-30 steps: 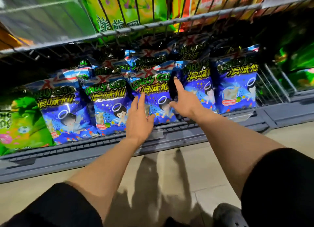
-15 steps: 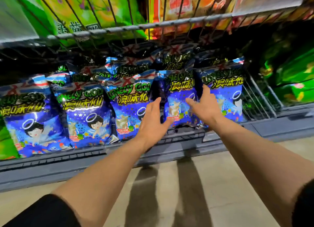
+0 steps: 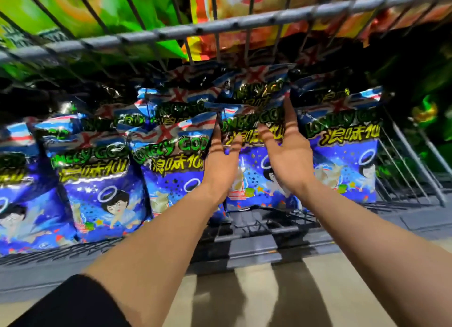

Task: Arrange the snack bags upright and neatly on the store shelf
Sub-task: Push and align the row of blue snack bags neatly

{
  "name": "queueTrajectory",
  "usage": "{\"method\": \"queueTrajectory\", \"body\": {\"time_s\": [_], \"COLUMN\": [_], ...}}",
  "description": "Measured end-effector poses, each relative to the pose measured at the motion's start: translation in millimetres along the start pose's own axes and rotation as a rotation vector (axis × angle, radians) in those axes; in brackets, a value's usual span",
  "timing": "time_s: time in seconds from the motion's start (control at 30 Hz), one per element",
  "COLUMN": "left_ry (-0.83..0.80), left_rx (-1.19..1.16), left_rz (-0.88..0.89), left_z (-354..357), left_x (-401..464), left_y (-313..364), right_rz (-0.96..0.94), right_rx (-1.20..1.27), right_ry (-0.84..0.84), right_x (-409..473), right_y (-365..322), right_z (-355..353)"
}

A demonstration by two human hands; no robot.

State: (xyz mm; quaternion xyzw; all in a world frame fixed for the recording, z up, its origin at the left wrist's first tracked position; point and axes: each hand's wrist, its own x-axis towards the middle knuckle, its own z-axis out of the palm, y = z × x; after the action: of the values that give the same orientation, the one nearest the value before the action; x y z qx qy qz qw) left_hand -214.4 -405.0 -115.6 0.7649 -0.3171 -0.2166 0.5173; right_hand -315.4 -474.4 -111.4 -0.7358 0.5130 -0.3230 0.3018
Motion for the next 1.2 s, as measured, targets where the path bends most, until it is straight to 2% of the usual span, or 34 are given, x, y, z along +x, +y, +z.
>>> {"method": "queueTrajectory", "body": {"time_s": [0.07,0.2,0.3,0.37,0.43,0.5,0.53,0.6,0.67,0.73,0.83,0.93,1.0,1.13,1.2], "left_ry": [0.0,0.032,0.028,0.069,0.117,0.056,-0.024,-0.241,-0.424,-0.515,-0.581,-0.602,-0.562,-0.595,-0.587], "left_rx": [0.09,0.245,0.291,0.37,0.425,0.355,0.302,0.218,0.276,0.316,0.148,0.019,-0.035,0.09,0.233], "left_rz": [0.004,-0.07,-0.094,0.027,0.314,0.552,0.574,0.459,0.281,0.114,-0.066,-0.041,0.023,-0.067,-0.025], "left_z": [3.1,16.1,16.6,15.1,16.2,26.2,35.6,55.9,74.8,88.3,100.9,113.5,121.4,129.8,128.3], "left_x": [7.7,10.7,-3.9,-25.6,-49.1,-55.0,-55.4,-60.3,-62.8,-61.4,-60.2,-64.9,-63.9,-65.3,-66.9], "left_y": [-3.4,-5.8,-4.1,-5.4,-3.1,0.9,3.6,15.6,26.4,29.3,34.5,46.7,50.1,46.9,45.0], "right_rz": [-0.015,0.073,-0.027,-0.16,-0.23,-0.17,-0.091,0.13,0.258,0.287,0.205,0.072,0.018,0.082,0.137], "right_rx": [-0.096,-0.153,-0.199,-0.231,-0.236,-0.194,-0.167,-0.125,0.034,0.162,0.123,-0.043,-0.013,-0.01,-0.006], "right_ry": [0.016,-0.067,-0.097,-0.014,0.154,0.341,0.409,0.412,0.254,0.071,-0.063,0.018,0.078,-0.094,-0.117], "right_x": [4.5,3.1,-5.9,-14.3,-16.0,-10.9,-3.7,6.1,12.7,15.8,15.6,21.9,26.1,21.1,20.1], "right_y": [0.3,4.4,-4.3,-6.5,1.4,15.8,28.4,51.6,71.0,84.6,87.9,86.5,90.2,104.0,105.3], "right_z": [-2.2,4.5,1.5,-11.9,-30.5,-53.6,-64.1,-83.5,-90.7,-89.5,-92.5,-109.7,-117.4,-105.9,-99.4]}}
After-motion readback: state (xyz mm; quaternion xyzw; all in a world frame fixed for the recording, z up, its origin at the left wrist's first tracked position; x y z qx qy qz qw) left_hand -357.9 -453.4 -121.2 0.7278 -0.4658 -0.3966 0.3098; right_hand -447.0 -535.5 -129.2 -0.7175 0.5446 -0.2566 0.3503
